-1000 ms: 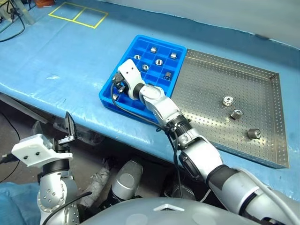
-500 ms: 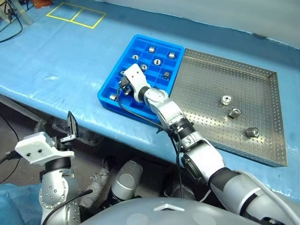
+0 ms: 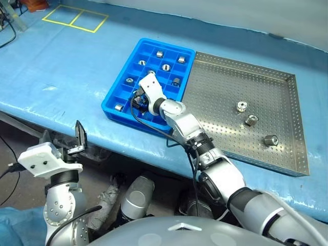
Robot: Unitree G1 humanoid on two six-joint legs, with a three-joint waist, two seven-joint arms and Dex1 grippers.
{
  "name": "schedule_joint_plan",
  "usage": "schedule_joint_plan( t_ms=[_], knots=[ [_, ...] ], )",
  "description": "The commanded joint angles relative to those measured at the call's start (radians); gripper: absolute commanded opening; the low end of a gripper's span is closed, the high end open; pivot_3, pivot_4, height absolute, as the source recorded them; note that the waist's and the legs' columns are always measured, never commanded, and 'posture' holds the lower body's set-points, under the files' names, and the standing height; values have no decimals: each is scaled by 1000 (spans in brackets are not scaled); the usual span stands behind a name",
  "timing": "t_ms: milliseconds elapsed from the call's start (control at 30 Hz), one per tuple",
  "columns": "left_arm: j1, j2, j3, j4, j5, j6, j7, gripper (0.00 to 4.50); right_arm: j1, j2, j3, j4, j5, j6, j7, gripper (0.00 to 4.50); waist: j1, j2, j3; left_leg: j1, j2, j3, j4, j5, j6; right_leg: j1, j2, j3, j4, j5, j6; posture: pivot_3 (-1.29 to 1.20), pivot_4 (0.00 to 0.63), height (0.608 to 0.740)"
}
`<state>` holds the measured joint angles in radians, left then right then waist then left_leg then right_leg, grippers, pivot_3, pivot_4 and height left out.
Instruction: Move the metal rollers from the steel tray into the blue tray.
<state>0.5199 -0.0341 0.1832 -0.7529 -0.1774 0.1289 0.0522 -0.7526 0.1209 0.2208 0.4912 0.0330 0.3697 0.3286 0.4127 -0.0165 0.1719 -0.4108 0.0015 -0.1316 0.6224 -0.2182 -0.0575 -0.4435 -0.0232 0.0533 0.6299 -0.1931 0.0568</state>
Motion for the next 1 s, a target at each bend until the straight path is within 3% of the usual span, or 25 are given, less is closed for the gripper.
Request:
schedule_joint_plan(
  t_ms=[33, 200, 300, 433, 733, 867, 1000],
  knots=[
    [-22, 16, 2, -7, -16, 14, -16, 4500, 12, 22, -69, -173, 69, 57, -18, 4483, -1, 0, 0, 0, 0, 0, 0, 0, 0, 0, 0, 0, 0, 0, 0, 394, 150, 740],
    [-124, 75, 18, 20, -47, 75, -56, 4500, 74, 10, -162, -404, 125, 163, -113, 4483, -20, 1, -1, 0, 0, 0, 3, 0, 0, 1, 0, 0, 1, 0, 0, 282, 150, 740],
    [-223, 125, 14, 68, -62, 115, -86, 4500, 128, -38, -164, -509, 75, 190, -172, 4483, -60, 4, -3, 0, 0, 0, 5, 0, 0, 3, 0, 0, 1, 0, 0, 208, 150, 740],
    [-343, 172, -4, 141, -78, 149, -127, 4500, 187, -74, -164, -617, 33, 229, -240, 4483, -151, 6, -5, 1, 0, 2, 6, 1, 0, 4, 0, 1, 0, 3, 0, 94, 150, 740],
    [-577, 215, -92, 326, -69, 167, -227, 4500, 295, -138, -146, -765, -53, 281, -316, 4483, -427, 7, -5, 16, 1, 4, 4, 1, 3, 18, 0, 4, -1, 6, -2, -76, 150, 740],
    [-637, 208, -122, 378, -62, 162, -245, 4500, 324, -153, -150, -795, -71, 294, -330, 4483, -494, 7, -5, 17, 2, 5, 5, 1, 3, 18, 0, 5, 1, 7, -1, -98, 150, 740],
    [-653, 204, -135, 397, -57, 157, -248, 4500, 333, -153, -155, -805, -74, 303, -336, 4483, -524, 7, -5, 19, 3, 8, 5, 1, 3, 17, 2, 10, 5, 7, -1, -98, 150, 740]
  ],
)
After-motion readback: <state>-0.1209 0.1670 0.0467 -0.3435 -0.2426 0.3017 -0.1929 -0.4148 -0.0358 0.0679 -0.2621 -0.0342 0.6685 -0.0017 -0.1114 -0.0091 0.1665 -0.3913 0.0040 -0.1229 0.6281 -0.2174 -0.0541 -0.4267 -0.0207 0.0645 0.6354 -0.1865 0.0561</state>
